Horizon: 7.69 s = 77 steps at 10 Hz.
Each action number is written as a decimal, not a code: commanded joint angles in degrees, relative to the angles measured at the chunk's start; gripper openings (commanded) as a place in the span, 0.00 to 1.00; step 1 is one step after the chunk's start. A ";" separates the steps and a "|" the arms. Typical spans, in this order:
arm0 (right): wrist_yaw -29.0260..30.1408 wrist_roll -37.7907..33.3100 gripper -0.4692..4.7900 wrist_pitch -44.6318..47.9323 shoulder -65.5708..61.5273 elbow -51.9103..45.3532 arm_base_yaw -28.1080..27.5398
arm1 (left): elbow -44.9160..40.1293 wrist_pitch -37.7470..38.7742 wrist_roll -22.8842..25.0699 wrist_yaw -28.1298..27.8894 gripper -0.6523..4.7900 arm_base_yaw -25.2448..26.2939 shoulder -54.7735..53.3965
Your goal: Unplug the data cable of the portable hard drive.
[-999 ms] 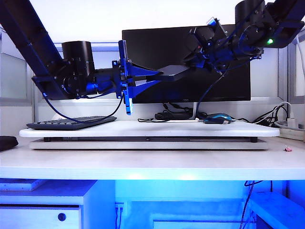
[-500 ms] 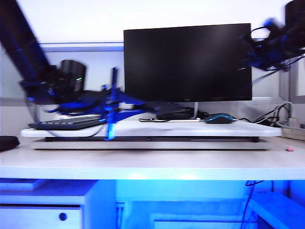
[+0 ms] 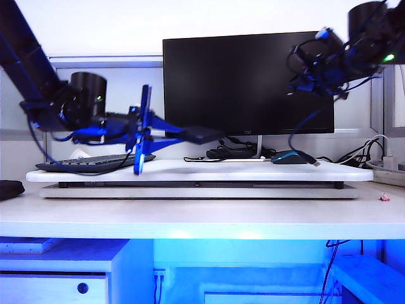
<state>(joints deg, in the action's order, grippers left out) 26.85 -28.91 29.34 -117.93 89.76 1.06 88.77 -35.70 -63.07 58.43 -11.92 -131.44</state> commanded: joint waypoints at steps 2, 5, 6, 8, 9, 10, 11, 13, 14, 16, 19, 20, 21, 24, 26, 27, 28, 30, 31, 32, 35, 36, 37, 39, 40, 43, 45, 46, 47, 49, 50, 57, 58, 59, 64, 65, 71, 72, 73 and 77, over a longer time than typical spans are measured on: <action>-1.27 -1.60 0.56 -13.49 -5.70 7.72 0.46 | 7.69 12.44 2.19 -12.39 0.22 2.86 -0.20; -0.68 -4.57 0.99 -20.02 -5.81 7.74 0.59 | 9.44 14.25 2.32 -13.99 0.65 3.15 -0.48; -0.17 -9.49 1.00 -35.74 -5.79 7.85 -0.20 | 9.60 18.80 -1.03 -10.78 0.89 3.37 -0.37; 3.98 -7.13 1.00 -48.28 -2.89 9.14 -0.20 | 9.66 18.88 -4.42 -4.31 0.90 3.37 1.09; 2.16 -6.62 1.00 -46.27 -0.15 9.14 -0.20 | 9.68 17.44 -1.99 -4.42 0.90 3.45 2.36; 2.60 -2.29 1.00 -42.91 5.92 9.16 -0.17 | 9.66 14.91 2.60 -3.91 0.90 3.50 6.23; 2.32 2.43 1.00 -43.76 7.76 9.14 0.07 | 9.66 15.15 7.91 -3.98 0.90 3.50 7.80; -2.21 13.16 1.00 -43.71 14.19 9.14 0.11 | 9.66 16.70 30.82 -11.28 0.75 3.52 15.93; -3.48 13.99 1.00 -42.07 16.87 9.14 0.09 | 9.66 19.71 37.97 -14.62 0.74 3.56 19.45; -5.99 14.56 1.00 -38.05 24.57 9.16 0.09 | 9.66 28.63 49.70 -21.94 0.74 3.56 27.89; -6.25 16.28 1.00 -42.58 32.61 9.14 0.11 | 9.64 39.89 57.31 -27.80 0.73 3.50 37.94; -6.38 17.18 1.00 -42.80 33.79 9.14 0.17 | 9.66 39.50 57.31 -28.20 0.72 3.50 39.30; -6.43 17.14 0.94 -40.79 36.57 9.14 0.17 | 9.66 39.19 58.21 -30.34 0.66 3.52 43.52; -6.43 18.40 0.94 -48.41 44.06 8.66 2.12 | 8.31 55.95 62.40 -33.09 0.66 3.52 54.95; -7.48 18.64 0.94 -47.71 46.82 8.44 2.78 | 4.79 55.67 62.42 -33.40 0.62 3.52 60.02; -7.45 18.49 0.91 -47.21 47.80 8.44 2.78 | 4.15 55.49 61.70 -33.40 0.62 3.52 61.70; -7.48 18.45 0.89 -47.01 49.22 8.44 2.78 | 3.69 55.41 60.87 -33.38 0.62 3.52 63.87; -7.21 18.27 0.89 -51.04 52.76 8.35 2.80 | 3.48 60.57 60.72 -33.38 0.62 3.52 67.84; -7.21 18.43 0.89 -52.35 54.27 7.67 2.80 | 2.60 62.66 60.72 -33.38 0.62 3.52 69.79; -7.23 18.43 0.89 -52.24 56.48 5.86 2.80 | -0.09 62.14 60.70 -34.23 0.61 3.52 72.59; -7.69 17.97 0.89 -53.66 61.99 3.28 2.80 | -11.54 59.17 58.18 -37.70 0.61 3.50 82.51; -8.13 17.99 0.89 -55.06 63.89 1.49 2.80 | -15.26 59.36 58.14 -38.07 0.61 3.50 85.13; -9.05 18.01 0.89 -55.98 65.24 -0.42 2.80 | -17.42 59.34 58.01 -38.07 0.61 3.50 86.33; -10.45 17.99 0.88 -55.95 70.42 -8.76 2.80 | -23.76 59.10 57.55 -38.86 0.61 3.50 90.44; -11.26 17.99 0.88 -55.63 72.65 -12.02 2.80 | -25.83 58.99 57.46 -39.36 0.61 3.52 92.37; -13.46 16.68 0.88 -52.00 82.29 -25.75 2.80 | -33.46 56.50 57.44 -40.89 0.60 3.52 99.32; -13.42 16.76 0.88 -52.28 84.67 -30.77 2.80 | -39.26 56.06 58.49 -40.92 0.60 3.52 101.13; -13.49 17.33 0.88 -52.24 85.50 -32.65 2.80 | -42.05 54.99 58.55 -41.27 0.60 3.52 102.01; -13.81 17.88 0.88 -52.04 86.07 -33.94 2.78 | -43.82 54.10 58.53 -41.33 0.60 3.52 102.77; -15.85 17.53 0.85 -51.04 92.48 -41.44 2.80 | -52.28 50.51 57.88 -41.81 0.55 3.52 109.68; -17.11 17.55 0.79 -49.83 97.42 -45.22 2.78 | -56.24 49.77 56.76 -42.45 0.55 3.52 114.77; -20.85 13.55 0.72 -50.42 117.92 -64.87 2.75 | -74.20 50.14 52.17 -51.36 0.50 3.48 131.21; -20.85 14.43 0.72 -50.93 117.81 -66.77 2.86 | -76.81 49.81 54.10 -50.97 0.43 3.43 131.21; -20.98 14.80 0.72 -50.95 117.81 -67.98 2.89 | -78.31 49.68 54.07 -51.08 0.39 3.45 131.21; -24.37 15.54 0.61 -38.40 117.83 -82.01 2.89 | -88.39 39.19 53.77 -52.39 0.22 3.45 131.21; -24.39 15.52 0.56 -37.59 117.83 -84.65 2.89 | -88.41 40.35 55.12 -54.77 0.21 3.45 131.21; -24.39 16.57 0.36 -34.67 117.85 -89.18 2.89 | -88.41 46.23 57.11 -58.45 0.11 3.48 131.21; -24.39 17.11 0.08 -37.09 117.85 -89.26 2.89 | -88.41 46.77 57.22 -58.45 0.11 3.48 131.21; -24.44 17.09 0.08 -37.35 117.85 -89.26 2.89 | -88.41 46.77 57.09 -58.45 0.11 3.48 131.21; -30.34 27.39 0.08 -40.02 117.48 -89.26 2.89 | -88.39 46.75 60.94 -58.88 0.11 3.48 131.21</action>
<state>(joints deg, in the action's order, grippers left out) -3.36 -1.80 -10.24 -0.40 0.54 3.90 0.56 9.65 -2.37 -0.23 -8.49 -0.21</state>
